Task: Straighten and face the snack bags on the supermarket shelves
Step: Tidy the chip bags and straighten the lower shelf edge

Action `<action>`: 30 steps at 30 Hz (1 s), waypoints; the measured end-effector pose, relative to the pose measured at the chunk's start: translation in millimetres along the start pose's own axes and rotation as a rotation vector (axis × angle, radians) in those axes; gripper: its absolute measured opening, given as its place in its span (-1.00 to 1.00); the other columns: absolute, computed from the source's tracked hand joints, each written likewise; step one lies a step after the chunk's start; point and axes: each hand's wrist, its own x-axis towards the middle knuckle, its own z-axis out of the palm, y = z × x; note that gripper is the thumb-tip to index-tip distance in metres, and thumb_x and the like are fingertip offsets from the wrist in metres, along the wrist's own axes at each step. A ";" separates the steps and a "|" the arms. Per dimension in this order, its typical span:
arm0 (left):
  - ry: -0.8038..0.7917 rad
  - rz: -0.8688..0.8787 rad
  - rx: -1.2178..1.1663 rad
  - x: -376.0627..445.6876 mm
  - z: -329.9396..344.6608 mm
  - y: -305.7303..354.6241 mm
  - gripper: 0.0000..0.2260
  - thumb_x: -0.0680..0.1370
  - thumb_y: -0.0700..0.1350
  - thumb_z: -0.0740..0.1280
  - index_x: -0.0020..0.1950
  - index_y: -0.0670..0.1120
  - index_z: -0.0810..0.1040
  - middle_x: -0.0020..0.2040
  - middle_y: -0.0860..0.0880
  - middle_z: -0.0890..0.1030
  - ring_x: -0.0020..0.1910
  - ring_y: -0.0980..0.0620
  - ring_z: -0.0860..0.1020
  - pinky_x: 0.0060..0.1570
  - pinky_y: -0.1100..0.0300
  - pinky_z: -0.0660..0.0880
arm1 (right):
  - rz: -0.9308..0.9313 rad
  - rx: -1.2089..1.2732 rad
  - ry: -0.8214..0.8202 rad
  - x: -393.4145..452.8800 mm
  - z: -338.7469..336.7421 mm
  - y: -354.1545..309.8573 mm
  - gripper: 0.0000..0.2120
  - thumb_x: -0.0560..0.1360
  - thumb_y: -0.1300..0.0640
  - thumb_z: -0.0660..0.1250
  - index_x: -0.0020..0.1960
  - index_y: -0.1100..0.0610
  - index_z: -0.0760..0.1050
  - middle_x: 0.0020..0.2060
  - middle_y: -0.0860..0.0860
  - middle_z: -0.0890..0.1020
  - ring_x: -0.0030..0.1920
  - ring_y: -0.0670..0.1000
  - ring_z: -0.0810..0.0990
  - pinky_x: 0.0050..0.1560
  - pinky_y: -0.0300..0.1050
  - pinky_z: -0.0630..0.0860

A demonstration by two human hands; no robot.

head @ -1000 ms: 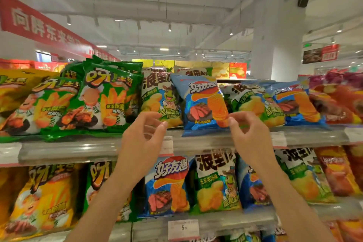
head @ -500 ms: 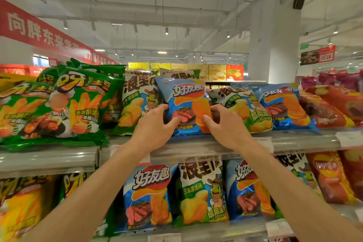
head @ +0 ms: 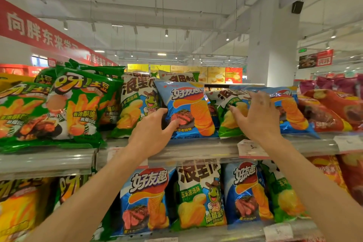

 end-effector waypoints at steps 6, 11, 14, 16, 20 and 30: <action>0.028 -0.014 -0.003 -1.0 1.3 1.6 -0.46 0.60 0.27 0.29 0.49 0.00 0.43 0.30 0.00 0.61 0.21 0.01 0.57 0.10 0.09 0.53 | 0.132 0.148 -0.160 -4.0 9.2 15.0 0.02 0.42 -0.55 0.21 0.62 0.06 0.03 0.52 0.19 0.35 0.50 0.24 0.34 0.39 0.27 0.39; 0.052 -0.020 -0.011 -2.3 2.2 2.6 -0.50 0.60 0.25 0.32 0.44 -0.01 0.48 0.26 0.01 0.64 0.11 0.06 0.57 0.00 0.13 0.53 | 0.127 0.198 -0.131 -5.2 8.7 12.8 0.01 0.43 -0.48 0.30 0.62 0.09 0.05 0.52 0.16 0.36 0.51 0.21 0.34 0.42 0.25 0.38; 0.071 -0.023 -0.008 -3.2 1.9 2.5 -0.53 0.59 0.24 0.34 0.40 0.00 0.50 0.21 0.02 0.65 0.04 0.08 0.55 -0.03 0.12 0.53 | 0.159 0.330 -0.095 -3.9 7.4 12.5 -0.06 0.46 -0.37 0.37 0.61 0.12 0.12 0.47 0.14 0.42 0.45 0.17 0.42 0.39 0.24 0.45; 0.077 -0.014 -0.029 -3.1 1.6 1.9 -0.54 0.58 0.24 0.35 0.38 0.01 0.51 0.17 0.05 0.65 0.01 0.12 0.52 -0.05 0.16 0.49 | 0.197 0.452 -0.069 -2.7 4.5 12.5 -0.08 0.47 -0.34 0.39 0.61 0.13 0.13 0.46 0.13 0.43 0.43 0.16 0.44 0.37 0.24 0.47; 0.113 -0.017 -0.090 -4.5 -1.2 5.4 -0.55 0.57 0.20 0.38 0.38 0.00 0.50 0.15 0.06 0.59 0.07 0.09 0.56 0.03 0.07 0.57 | 0.204 0.597 -0.016 -1.6 -4.2 7.5 -0.09 0.49 -0.32 0.39 0.62 0.12 0.11 0.50 0.11 0.39 0.47 0.13 0.40 0.43 0.21 0.42; -0.008 -0.066 -0.637 0.3 -17.3 32.6 -0.75 0.75 -0.01 0.11 0.30 0.12 0.54 0.11 0.12 0.68 -0.05 0.12 0.69 -0.20 0.25 0.57 | 0.058 0.917 -0.105 -8.4 -25.9 -48.8 -0.12 0.45 -0.33 0.42 0.61 -0.01 0.15 0.26 -0.11 0.49 0.24 -0.07 0.56 0.10 -0.15 0.64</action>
